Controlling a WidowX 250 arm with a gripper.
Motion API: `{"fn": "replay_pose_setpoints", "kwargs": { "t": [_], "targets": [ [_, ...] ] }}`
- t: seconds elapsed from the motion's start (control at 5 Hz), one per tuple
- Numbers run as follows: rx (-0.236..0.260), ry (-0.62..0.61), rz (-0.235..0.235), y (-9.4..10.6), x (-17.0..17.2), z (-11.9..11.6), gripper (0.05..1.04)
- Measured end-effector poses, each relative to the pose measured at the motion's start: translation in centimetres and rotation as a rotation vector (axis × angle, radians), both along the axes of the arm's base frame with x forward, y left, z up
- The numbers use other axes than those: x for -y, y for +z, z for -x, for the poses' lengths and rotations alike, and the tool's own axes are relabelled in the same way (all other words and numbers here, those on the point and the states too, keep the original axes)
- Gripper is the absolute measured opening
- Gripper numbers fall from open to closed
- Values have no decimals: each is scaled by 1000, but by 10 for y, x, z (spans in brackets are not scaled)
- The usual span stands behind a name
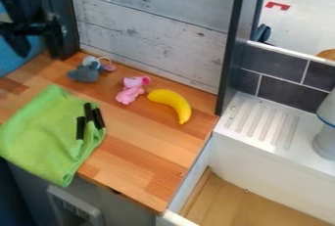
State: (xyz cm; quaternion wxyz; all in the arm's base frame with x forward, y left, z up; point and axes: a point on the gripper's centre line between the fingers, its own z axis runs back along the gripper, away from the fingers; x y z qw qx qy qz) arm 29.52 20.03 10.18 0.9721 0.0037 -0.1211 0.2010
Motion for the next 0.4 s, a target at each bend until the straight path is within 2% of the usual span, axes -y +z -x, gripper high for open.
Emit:
{"fn": "replay_pose_setpoints", "kwargs": {
  "t": [0.2, 0.4],
  "targets": [
    [-148, -110, -62, -14, 27, 34, 1000],
    [-211, -175, -51, -18, 46, 53, 1000]
  ]
}}
